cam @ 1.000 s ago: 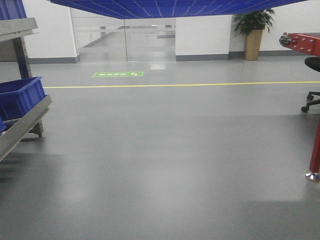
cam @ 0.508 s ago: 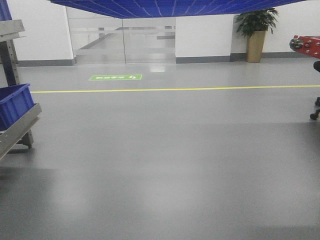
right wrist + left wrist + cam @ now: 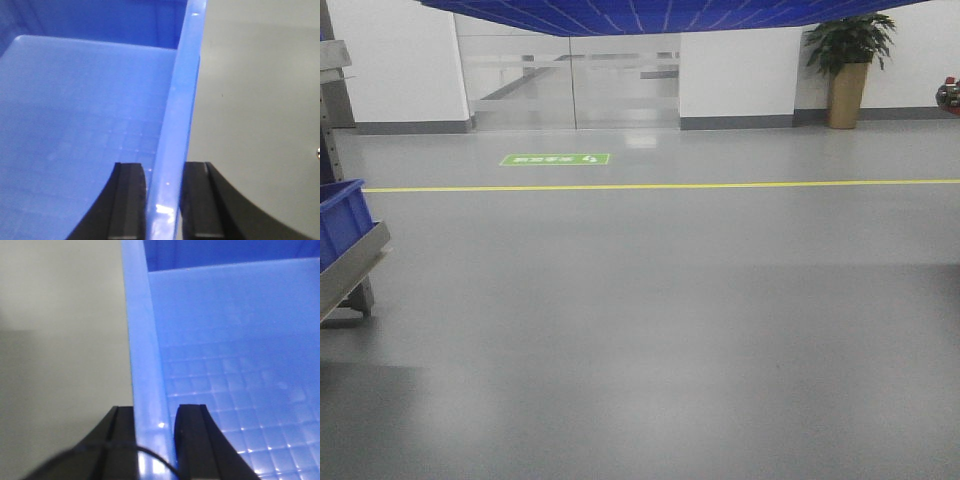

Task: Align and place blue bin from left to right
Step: 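Drive across the floor carrying the bin in both grippers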

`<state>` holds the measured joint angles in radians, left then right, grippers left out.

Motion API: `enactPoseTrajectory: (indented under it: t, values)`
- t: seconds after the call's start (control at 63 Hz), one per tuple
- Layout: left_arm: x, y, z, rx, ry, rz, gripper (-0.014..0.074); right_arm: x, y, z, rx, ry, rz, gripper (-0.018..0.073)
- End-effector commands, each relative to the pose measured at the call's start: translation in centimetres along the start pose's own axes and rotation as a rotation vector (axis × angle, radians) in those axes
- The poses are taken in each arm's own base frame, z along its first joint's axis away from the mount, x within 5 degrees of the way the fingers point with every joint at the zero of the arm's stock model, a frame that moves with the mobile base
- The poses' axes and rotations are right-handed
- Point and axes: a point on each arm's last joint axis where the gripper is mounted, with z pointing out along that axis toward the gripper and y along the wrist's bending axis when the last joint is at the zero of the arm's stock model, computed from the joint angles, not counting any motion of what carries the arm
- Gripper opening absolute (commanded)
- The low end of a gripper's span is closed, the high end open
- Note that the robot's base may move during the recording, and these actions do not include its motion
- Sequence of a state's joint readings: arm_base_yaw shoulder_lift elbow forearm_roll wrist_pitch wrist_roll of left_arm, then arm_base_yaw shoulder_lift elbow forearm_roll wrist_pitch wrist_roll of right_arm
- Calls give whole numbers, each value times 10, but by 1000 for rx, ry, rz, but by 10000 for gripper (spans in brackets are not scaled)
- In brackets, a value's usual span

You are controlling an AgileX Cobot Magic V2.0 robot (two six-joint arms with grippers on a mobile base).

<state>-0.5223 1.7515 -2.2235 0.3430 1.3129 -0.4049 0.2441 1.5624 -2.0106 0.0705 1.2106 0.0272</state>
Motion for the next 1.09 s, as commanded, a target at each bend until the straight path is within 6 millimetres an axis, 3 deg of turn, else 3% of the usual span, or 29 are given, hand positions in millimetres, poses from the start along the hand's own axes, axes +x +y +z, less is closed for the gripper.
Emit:
enactPoseTrajectory:
  t: [0.0,1.079]
  values:
    - [-13,5,-14,1,-135,13,-16,-11,0,-18,4,-128,-40,-78]
    - [-13,5,-14,1,-135,13,-16,-11,0,-18,4,-128,-40,-78]
